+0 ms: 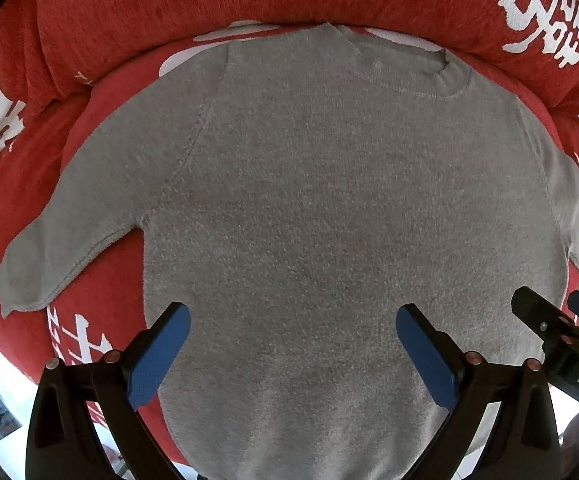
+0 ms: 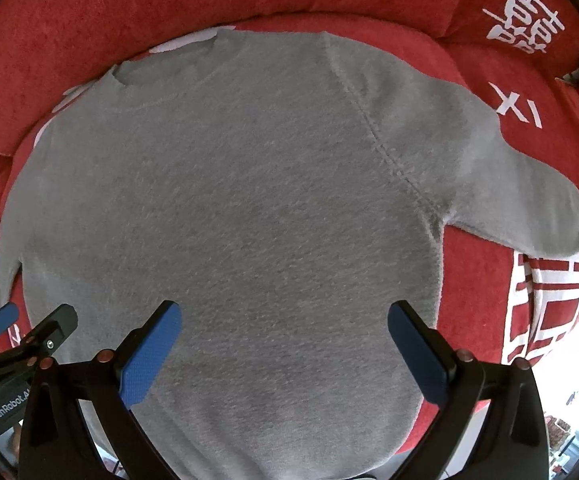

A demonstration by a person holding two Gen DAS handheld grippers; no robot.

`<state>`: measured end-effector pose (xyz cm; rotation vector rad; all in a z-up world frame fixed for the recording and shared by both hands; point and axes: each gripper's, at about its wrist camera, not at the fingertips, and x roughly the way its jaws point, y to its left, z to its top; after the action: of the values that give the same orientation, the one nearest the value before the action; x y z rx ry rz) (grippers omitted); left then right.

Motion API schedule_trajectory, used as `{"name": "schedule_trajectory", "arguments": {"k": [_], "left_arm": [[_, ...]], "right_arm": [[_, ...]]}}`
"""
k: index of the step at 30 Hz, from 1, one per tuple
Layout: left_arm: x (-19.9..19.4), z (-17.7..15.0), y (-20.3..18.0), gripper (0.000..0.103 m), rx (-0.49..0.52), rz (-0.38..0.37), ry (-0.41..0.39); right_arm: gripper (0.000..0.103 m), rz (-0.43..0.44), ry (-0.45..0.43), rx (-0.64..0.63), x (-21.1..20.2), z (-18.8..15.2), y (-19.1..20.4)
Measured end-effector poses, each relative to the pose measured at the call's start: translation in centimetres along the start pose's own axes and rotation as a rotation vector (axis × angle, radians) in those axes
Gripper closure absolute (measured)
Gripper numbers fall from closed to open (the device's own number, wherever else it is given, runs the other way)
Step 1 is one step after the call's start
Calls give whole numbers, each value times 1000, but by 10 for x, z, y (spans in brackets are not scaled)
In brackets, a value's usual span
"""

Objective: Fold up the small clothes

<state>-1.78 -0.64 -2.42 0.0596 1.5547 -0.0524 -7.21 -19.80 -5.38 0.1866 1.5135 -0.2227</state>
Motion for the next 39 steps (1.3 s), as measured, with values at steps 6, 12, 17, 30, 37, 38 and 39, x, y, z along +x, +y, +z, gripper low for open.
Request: {"name": "schedule_trajectory", "arguments": {"k": [6, 12, 17, 30, 37, 38, 39], "left_arm": [[1, 1, -1, 0, -6, -5, 12], [2, 2, -7, 0, -7, -10, 23], [2, 0, -8, 0, -19, -11, 29], [2, -7, -5, 0, -24, -21, 33], [2, -13, -6, 0, -13, -15, 34], [1, -14, -6, 0, -14, -14, 33], [1, -15, -6, 0, -14, -14, 34]], "right_arm": [[0, -2, 2, -4, 1, 0, 5], [0, -4, 4, -8, 0, 0, 3], [0, -1, 6, -8, 1, -1, 4], [0, -4, 11, -18, 1, -5, 3], [0, -3, 10, -17, 1, -6, 2], [0, -3, 10, -17, 1, -7, 2], [0, -3, 10, -16, 1, -6, 2]]}}
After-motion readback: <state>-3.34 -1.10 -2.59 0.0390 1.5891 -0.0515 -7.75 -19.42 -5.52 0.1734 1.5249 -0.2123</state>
